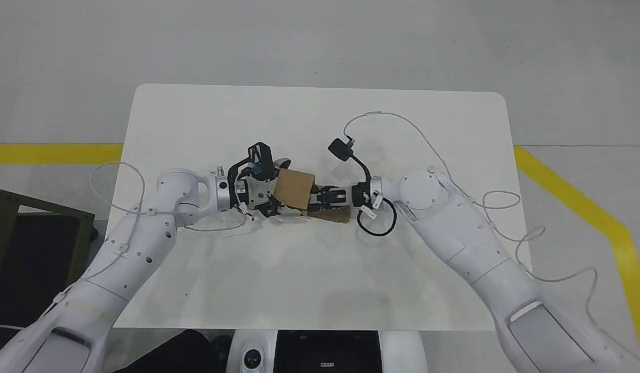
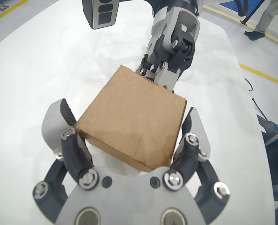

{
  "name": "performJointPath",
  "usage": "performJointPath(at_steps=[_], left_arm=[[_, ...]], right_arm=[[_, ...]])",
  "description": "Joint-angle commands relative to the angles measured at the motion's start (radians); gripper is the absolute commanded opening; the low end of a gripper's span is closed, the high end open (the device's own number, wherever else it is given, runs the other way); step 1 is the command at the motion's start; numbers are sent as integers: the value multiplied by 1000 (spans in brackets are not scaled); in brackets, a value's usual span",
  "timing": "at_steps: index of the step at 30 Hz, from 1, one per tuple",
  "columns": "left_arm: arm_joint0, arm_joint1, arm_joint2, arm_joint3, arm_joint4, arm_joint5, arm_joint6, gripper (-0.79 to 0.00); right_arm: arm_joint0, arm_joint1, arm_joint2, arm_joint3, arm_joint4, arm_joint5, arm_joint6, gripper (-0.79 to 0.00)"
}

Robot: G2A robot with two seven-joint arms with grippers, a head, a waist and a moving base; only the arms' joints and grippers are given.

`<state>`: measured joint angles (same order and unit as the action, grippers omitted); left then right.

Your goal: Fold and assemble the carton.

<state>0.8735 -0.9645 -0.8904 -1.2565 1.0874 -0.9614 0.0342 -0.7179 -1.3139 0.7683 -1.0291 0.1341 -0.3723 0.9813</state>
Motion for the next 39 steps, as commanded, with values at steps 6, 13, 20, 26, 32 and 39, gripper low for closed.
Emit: performJointPath(at_steps=[6, 13, 20, 26, 32, 39], left_arm=[[4, -3, -9, -2, -4, -6, -6, 0], [11, -5, -23, -3, -8, -10, -5, 0], [19, -6, -38, -6, -11, -12, -8, 0], [24, -7, -46, -8, -11, -17, -16, 0], [27, -8, -57, -9, -13, -20, -20, 0], [30, -10, -66, -11, -14, -28, -27, 0]], right_arm=[[-16, 31, 73, -40, -18, 35, 42, -785], [-99, 91, 203, -167, -97, 145, 90, -711], [-203, 138, 321, -273, -142, 218, 102, -480], [-249, 150, 342, -297, -151, 245, 99, -459], [-244, 146, 320, -272, -142, 250, 82, -440], [-215, 131, 268, -230, -102, 238, 75, -428]])
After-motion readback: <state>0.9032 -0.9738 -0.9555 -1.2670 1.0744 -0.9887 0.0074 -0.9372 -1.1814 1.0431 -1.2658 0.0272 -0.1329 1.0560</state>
